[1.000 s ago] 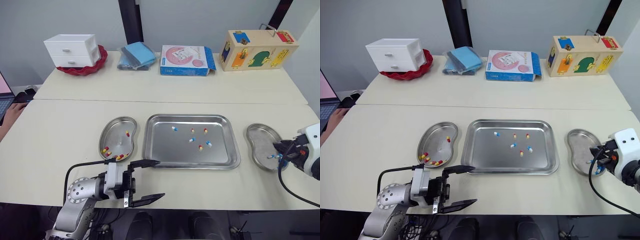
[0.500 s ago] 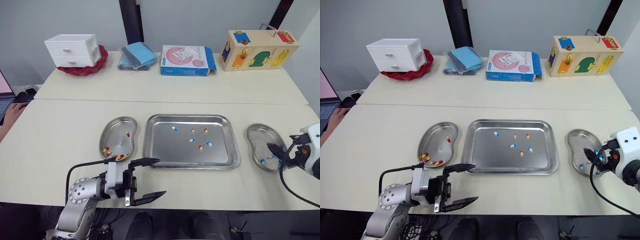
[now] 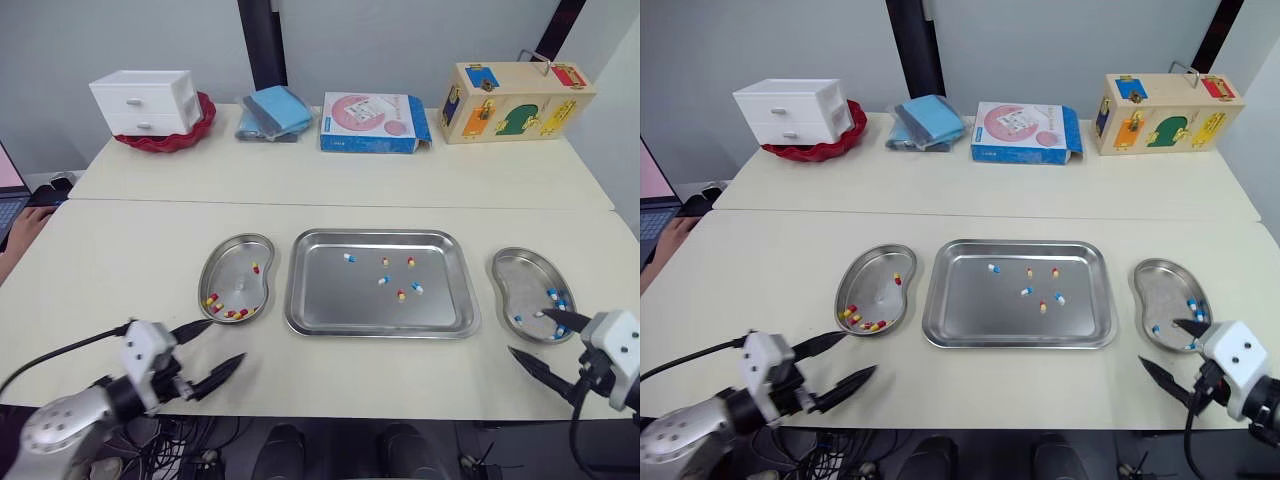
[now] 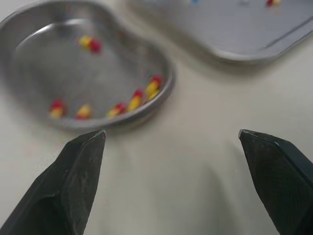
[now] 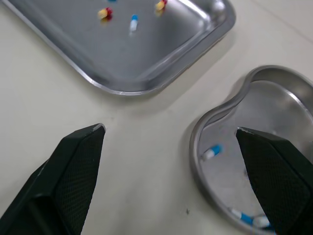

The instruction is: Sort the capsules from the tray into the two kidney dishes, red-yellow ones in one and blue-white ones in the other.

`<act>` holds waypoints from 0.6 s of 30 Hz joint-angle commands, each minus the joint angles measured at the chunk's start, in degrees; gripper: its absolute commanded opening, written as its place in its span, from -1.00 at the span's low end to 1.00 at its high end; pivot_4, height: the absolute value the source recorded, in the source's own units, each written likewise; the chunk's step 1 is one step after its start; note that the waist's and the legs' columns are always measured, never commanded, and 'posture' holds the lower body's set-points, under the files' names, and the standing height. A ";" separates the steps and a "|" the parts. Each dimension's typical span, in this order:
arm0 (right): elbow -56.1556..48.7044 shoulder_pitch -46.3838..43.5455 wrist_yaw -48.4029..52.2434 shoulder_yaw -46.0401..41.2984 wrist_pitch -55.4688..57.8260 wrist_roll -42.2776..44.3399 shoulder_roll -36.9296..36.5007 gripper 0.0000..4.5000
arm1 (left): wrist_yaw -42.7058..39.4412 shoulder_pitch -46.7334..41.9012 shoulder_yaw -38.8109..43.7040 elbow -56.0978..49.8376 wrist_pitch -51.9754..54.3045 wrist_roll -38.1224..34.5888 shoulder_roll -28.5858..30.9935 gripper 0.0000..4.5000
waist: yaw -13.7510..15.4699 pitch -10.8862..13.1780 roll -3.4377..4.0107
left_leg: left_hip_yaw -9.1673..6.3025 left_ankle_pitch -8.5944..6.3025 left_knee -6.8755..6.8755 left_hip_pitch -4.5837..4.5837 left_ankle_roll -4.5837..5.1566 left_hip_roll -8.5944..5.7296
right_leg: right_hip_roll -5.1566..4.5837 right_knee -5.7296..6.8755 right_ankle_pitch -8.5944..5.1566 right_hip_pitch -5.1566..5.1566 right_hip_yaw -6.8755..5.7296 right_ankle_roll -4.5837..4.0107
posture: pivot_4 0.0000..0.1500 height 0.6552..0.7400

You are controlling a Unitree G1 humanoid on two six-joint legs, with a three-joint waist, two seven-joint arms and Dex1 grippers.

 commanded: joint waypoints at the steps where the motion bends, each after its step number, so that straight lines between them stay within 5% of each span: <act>1: 3.82 2.24 4.85 -5.16 -3.11 1.58 -2.04 0.99 | -2.20 2.02 6.09 4.28 -0.05 -0.66 1.81 1.00 | 0.00 0.01 -0.01 | 0.01 0.00 0.00 0.02 0.00 0.00 | 0.00 -0.01 -0.01 0.00 0.00 -0.01 | 1.00 1.00; 18: 9.12 5.15 8.04 -4.37 -9.42 0.43 -2.15 0.99 | -4.53 6.92 7.11 -2.88 3.50 -1.78 1.12 1.00 | 0.02 -0.04 -0.12 | 0.04 -0.01 -0.02 0.04 -0.01 0.01 | 0.00 -0.02 -0.03 0.03 0.04 -0.03 | 1.00 1.00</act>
